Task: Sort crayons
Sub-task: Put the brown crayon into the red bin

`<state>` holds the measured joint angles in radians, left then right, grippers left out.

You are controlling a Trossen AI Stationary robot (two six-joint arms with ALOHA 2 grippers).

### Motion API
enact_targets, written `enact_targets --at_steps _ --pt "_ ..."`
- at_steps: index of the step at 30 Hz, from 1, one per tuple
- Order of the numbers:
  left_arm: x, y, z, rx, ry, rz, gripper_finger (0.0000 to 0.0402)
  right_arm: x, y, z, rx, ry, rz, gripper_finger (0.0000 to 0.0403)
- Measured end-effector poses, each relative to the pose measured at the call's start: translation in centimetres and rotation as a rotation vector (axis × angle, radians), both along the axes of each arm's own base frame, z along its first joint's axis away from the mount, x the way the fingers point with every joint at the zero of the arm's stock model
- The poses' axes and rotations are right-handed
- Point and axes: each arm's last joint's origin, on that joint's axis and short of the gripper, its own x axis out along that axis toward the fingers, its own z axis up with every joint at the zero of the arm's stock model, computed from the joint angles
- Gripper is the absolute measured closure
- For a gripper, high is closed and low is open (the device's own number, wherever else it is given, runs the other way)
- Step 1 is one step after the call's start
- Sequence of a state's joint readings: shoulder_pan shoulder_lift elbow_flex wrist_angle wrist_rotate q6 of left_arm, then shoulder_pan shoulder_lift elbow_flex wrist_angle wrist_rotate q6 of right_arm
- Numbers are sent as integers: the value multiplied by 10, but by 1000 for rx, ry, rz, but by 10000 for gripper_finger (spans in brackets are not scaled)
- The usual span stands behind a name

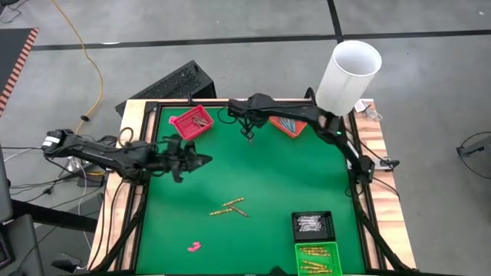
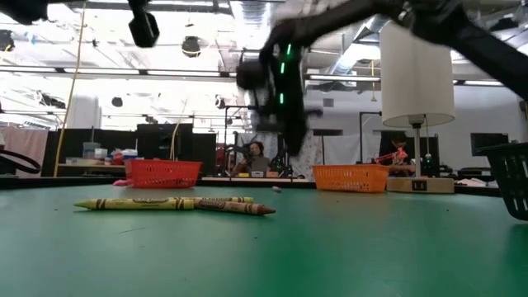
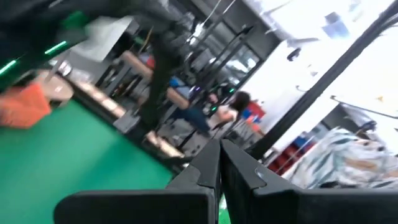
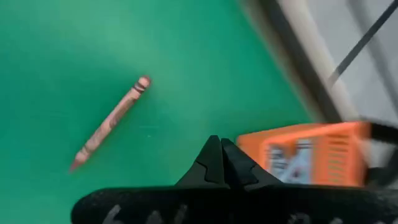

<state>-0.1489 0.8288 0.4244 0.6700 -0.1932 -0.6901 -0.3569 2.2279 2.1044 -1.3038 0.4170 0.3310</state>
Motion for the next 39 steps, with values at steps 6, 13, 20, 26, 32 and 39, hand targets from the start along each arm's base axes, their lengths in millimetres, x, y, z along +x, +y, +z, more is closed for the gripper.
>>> enact_targets --at_steps 6,13,20,26,32,39 --pt "-27 0 14 10 -49 17 402 14 -14 -61 131 77 -2 403" --pt "-47 4 17 0 -24 88 402 30 0 -58 136 -34 52 403" --pt "-52 5 16 5 -7 112 402 32 44 -17 147 -66 228 403" --pt "-50 5 7 8 80 107 402 16 77 38 137 -39 699 403" --pt "-49 5 -3 13 186 102 400 -6 71 63 225 -37 977 396" --pt "-48 3 -17 44 319 54 346 -12 49 52 325 -82 955 318"
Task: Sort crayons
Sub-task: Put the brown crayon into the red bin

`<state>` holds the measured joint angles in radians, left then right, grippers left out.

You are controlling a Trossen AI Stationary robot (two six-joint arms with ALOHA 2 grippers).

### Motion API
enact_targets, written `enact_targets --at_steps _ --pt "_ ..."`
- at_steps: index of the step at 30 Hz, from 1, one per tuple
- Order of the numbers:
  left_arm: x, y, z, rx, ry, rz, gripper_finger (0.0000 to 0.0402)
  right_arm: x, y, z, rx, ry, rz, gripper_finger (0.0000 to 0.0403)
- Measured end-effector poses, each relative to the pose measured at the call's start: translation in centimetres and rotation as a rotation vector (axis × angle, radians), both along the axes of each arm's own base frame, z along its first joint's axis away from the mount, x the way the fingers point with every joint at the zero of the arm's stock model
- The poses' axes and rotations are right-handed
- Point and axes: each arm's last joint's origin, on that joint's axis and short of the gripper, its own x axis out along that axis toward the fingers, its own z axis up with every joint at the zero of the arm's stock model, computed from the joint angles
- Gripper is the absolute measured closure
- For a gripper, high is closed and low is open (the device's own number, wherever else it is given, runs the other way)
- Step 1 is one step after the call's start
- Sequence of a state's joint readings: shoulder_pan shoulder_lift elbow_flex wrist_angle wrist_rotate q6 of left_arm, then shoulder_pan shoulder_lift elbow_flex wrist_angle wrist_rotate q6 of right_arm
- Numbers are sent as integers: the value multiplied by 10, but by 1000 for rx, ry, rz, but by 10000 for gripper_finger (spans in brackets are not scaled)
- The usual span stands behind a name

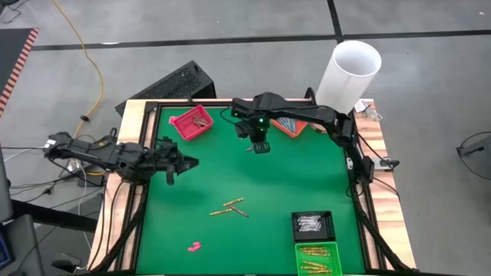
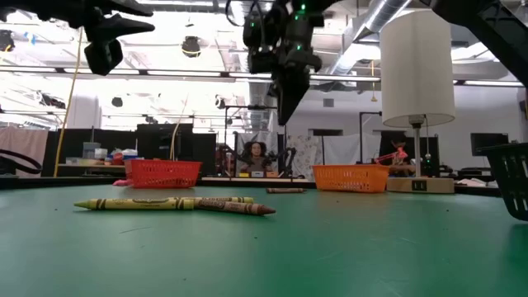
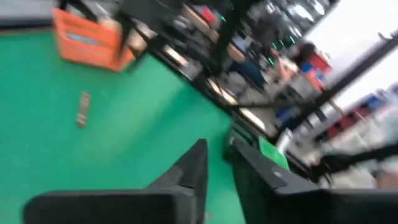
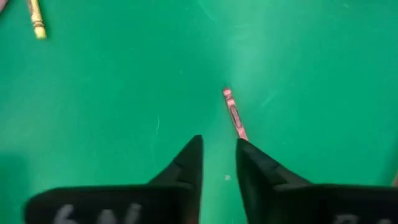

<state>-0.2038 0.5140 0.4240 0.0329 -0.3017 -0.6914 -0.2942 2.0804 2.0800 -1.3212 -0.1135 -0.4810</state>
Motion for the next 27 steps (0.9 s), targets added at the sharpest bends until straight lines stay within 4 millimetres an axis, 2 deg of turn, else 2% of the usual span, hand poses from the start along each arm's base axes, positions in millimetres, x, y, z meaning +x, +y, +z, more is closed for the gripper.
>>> enact_targets --at_steps 5,9,17,27 --pt "-1 -8 -6 -21 60 -148 272 1 -7 -20 11 5 17 246" --pt "-4 -13 -18 -40 184 -182 233 2 -8 -41 0 16 74 210" --pt "-14 -17 -42 -41 437 -131 226 7 -11 -69 -41 -35 148 206" --pt "-25 -23 -55 -59 593 -163 226 4 -18 -90 -51 -49 138 206"
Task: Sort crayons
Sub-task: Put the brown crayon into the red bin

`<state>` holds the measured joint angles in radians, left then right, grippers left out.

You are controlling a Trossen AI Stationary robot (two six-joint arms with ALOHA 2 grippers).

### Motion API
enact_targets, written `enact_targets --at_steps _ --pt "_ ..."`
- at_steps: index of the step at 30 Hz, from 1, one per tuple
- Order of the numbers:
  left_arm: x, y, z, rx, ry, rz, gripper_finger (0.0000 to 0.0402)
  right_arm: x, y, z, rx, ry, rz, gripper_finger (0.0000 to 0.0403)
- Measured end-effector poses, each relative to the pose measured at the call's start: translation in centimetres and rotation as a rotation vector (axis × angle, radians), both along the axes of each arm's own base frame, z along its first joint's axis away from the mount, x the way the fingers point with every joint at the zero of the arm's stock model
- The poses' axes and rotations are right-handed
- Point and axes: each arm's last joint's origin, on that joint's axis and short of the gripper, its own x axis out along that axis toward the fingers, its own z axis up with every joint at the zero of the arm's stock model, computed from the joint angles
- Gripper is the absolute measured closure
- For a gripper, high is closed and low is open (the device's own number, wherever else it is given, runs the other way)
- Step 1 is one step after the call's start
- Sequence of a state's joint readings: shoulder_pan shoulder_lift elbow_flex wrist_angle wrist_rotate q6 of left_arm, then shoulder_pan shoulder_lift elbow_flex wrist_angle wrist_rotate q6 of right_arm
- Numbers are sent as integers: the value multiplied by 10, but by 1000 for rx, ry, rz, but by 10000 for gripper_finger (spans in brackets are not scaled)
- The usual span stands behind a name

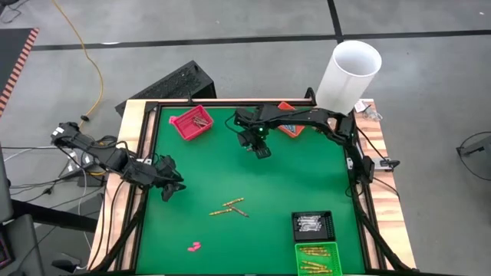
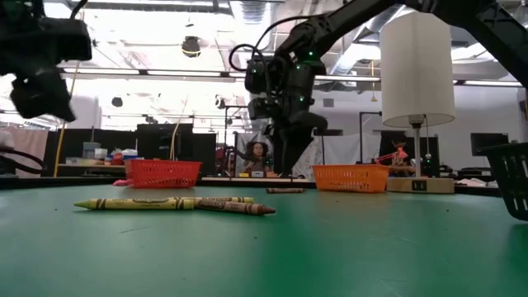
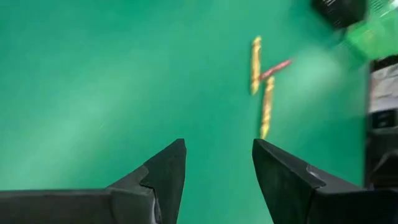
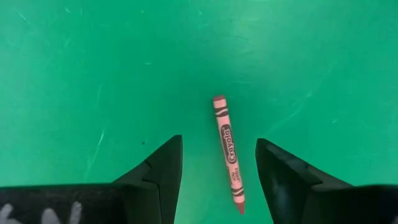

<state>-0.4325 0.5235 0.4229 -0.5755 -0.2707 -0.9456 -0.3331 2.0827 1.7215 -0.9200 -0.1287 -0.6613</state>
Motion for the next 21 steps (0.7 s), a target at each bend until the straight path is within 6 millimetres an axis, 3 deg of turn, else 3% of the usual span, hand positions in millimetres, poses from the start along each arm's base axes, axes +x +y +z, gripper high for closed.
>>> enact_targets --at_steps 9,21 --pt "-8 -2 -9 8 94 -15 226 -3 -7 -15 -42 -14 2 206" --pt "-11 -4 -39 -57 186 -28 226 -5 -6 -30 -54 -20 27 206"
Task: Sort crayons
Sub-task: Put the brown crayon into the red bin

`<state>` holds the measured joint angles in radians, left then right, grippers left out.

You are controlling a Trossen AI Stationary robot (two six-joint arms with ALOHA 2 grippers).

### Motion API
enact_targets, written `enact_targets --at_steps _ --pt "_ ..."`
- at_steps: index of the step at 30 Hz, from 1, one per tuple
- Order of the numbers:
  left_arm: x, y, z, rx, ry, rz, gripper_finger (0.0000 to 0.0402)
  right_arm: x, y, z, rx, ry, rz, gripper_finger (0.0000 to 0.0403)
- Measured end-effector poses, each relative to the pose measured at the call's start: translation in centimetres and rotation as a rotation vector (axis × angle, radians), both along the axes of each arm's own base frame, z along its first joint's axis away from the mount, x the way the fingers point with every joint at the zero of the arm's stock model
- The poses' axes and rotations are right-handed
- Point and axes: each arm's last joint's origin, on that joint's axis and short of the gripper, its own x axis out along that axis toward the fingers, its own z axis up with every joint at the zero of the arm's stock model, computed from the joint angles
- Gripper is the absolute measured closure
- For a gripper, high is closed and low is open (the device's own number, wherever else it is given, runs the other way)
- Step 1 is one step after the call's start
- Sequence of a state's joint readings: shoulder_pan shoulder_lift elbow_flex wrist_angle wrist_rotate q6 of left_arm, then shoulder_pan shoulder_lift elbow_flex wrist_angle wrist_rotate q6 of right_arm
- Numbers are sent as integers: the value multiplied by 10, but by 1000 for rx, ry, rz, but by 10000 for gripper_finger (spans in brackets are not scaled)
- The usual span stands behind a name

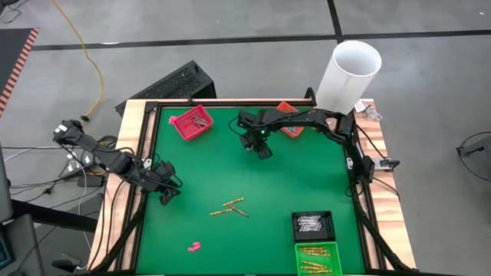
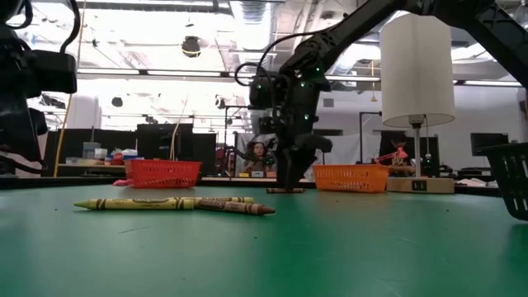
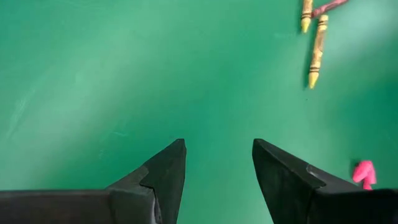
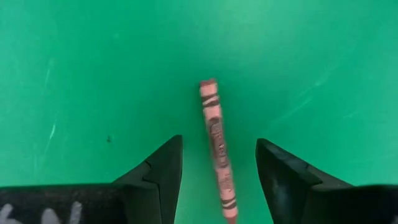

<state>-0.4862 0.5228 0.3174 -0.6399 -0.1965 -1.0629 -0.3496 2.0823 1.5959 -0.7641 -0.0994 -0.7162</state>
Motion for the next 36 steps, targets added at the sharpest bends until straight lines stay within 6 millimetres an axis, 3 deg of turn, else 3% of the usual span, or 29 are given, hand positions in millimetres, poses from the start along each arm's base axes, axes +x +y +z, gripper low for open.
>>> enact_targets --at_steps 9,26,36 --pt "0 0 0 6 -1 -3 226 -1 0 -5 -22 3 4 232" --pt "-1 1 -1 24 3 -8 226 -3 0 -6 -33 30 44 394" --pt "-2 1 -2 20 22 -19 226 -2 3 -1 -3 40 -42 400"
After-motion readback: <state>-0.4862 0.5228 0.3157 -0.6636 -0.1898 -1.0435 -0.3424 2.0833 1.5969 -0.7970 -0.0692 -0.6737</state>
